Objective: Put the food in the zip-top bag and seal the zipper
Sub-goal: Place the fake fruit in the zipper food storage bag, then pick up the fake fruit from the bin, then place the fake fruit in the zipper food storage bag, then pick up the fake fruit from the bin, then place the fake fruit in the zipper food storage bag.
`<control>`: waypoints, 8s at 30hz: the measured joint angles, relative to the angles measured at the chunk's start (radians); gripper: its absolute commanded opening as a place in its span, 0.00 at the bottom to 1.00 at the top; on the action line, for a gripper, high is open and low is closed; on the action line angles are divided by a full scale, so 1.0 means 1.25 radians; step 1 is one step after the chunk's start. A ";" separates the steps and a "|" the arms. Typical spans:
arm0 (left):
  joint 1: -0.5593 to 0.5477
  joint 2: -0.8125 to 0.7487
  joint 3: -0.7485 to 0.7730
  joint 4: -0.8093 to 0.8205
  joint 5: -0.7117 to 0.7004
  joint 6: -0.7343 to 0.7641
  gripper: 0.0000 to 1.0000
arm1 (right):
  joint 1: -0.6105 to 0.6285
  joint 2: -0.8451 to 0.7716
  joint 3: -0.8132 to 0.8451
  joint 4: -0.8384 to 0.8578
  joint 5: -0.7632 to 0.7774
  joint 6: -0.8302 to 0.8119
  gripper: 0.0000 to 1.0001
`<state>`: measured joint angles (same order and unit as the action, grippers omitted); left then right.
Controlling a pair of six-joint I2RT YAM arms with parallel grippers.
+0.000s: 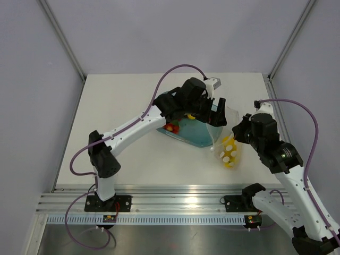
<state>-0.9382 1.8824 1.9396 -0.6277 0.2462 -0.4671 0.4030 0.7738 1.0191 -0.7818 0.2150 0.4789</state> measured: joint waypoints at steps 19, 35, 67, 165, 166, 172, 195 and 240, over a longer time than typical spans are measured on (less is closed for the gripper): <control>0.180 -0.021 -0.149 0.036 -0.156 -0.204 0.91 | 0.000 -0.012 0.000 -0.002 0.000 0.001 0.00; 0.179 0.257 0.178 -0.107 -0.453 -0.107 0.99 | 0.000 -0.016 0.000 -0.007 -0.003 0.001 0.00; 0.178 0.173 0.052 -0.082 -0.464 0.027 0.33 | 0.000 0.009 0.000 0.006 -0.035 0.009 0.00; 0.186 0.440 0.209 -0.020 -0.244 -0.027 0.17 | 0.000 -0.010 0.003 -0.013 -0.045 0.014 0.00; 0.186 0.429 0.192 -0.020 -0.244 -0.027 0.15 | 0.000 -0.009 0.003 -0.013 -0.045 0.014 0.00; 0.186 0.281 0.051 -0.035 -0.267 -0.022 0.05 | 0.000 -0.007 0.003 -0.012 -0.046 0.014 0.00; 0.061 -0.123 -0.056 -0.045 -0.292 0.028 0.00 | 0.000 -0.003 0.003 -0.004 -0.061 0.019 0.00; -0.038 -0.157 -0.063 -0.073 -0.269 0.045 0.59 | 0.000 -0.030 0.003 -0.007 -0.063 0.039 0.00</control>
<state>-0.9852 1.6867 1.8614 -0.7189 -0.0895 -0.4103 0.4026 0.7361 1.0225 -0.7910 0.1364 0.5274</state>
